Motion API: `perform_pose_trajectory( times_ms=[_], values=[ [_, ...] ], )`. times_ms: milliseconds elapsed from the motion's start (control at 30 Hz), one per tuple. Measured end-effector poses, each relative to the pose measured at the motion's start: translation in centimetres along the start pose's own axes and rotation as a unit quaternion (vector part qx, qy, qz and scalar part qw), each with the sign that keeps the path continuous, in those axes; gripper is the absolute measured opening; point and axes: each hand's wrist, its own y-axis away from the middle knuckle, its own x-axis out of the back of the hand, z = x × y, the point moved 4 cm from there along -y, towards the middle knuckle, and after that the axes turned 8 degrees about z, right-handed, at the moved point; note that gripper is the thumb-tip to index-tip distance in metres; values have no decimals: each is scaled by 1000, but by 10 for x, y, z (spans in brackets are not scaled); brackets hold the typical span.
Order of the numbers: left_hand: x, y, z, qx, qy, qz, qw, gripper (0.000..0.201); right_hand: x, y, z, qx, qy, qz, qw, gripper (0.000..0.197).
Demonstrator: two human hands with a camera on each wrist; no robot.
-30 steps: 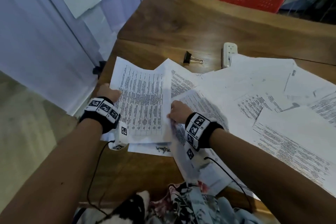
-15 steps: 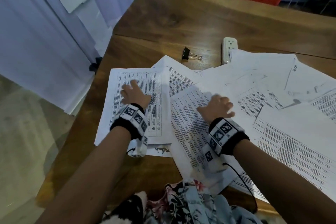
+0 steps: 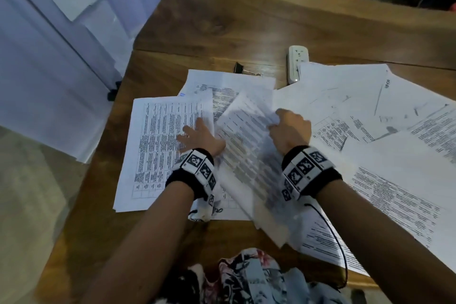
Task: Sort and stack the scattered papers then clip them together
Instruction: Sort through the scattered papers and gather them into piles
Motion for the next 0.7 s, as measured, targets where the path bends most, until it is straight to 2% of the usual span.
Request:
perform_pose_trajectory(
  times_ms=[133,233,300,433,500,567,700],
  values=[
    [10,-8,-9,-1,55,-21,998,80,20,-25,-20,63,41,85,994,23],
    [11,-9,-12,-18,44,-38,998,87,15,-40,-38,156,69,65,983,29],
    [10,-10,-10,-30,14,-44,998,90,7,-54,-50,185,68,23,980,29],
    [11,-17,0,-57,-22,-43,997,97,-13,-98,-47,104,57,-86,989,34],
    [8,-20,3,-72,-54,-47,995,99,-19,-109,-42,100,77,-132,983,43],
    [6,-21,5,-81,-86,-43,992,99,-23,-114,-39,95,55,-153,982,52],
    [2,-25,5,-84,-108,-38,990,101,-29,-115,-42,78,23,-146,986,60]
  ],
)
